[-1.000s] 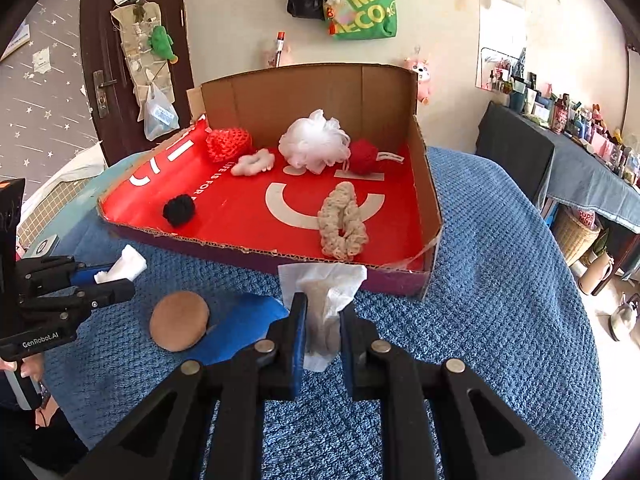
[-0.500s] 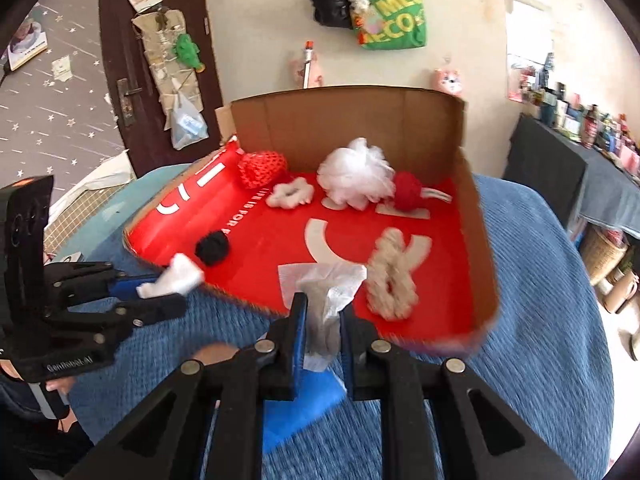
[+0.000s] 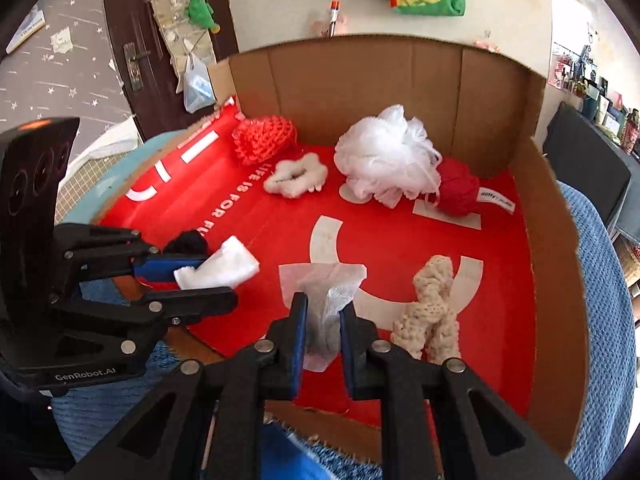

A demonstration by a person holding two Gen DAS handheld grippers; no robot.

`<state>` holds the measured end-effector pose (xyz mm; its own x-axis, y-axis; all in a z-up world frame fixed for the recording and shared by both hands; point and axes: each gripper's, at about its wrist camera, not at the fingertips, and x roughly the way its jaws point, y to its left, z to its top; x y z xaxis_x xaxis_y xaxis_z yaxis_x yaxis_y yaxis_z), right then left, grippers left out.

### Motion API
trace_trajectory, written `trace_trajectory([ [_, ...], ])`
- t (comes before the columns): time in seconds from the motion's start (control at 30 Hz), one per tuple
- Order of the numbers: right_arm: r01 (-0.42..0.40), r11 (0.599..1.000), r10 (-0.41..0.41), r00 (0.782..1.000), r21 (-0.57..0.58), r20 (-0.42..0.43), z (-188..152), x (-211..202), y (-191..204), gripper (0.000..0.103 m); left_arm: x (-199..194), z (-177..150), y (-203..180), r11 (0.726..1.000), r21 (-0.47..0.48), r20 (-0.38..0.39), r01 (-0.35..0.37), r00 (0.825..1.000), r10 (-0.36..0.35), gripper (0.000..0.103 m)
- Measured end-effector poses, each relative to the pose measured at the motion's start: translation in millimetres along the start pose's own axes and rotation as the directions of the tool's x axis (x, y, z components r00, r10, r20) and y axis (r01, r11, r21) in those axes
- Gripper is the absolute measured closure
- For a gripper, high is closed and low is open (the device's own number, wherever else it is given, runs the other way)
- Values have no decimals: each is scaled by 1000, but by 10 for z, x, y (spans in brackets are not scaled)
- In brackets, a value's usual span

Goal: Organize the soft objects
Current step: 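Carry the cloth with the left tool into the box while the right tool carries the packet in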

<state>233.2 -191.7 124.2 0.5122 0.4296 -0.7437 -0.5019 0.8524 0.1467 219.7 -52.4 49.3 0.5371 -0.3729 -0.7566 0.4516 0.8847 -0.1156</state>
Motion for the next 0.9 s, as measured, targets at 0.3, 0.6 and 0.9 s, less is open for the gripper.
trace_trajectory([
  [0.3,-7,1000,6,999,-11,-44,-14,154,-24,84,112,-3,22,1000,2,-24,1,1000,-1,79],
  [0.6,-3,1000,2,999,-11,-44,-19,168,-24,84,128,8,16,1000,9,-27,2,1000,-2,79],
  [0.9,-1,1000,0,999,-14,-51,-27,188,-39,76,180,79,-37,998,62,-64,-19,998,23,79],
])
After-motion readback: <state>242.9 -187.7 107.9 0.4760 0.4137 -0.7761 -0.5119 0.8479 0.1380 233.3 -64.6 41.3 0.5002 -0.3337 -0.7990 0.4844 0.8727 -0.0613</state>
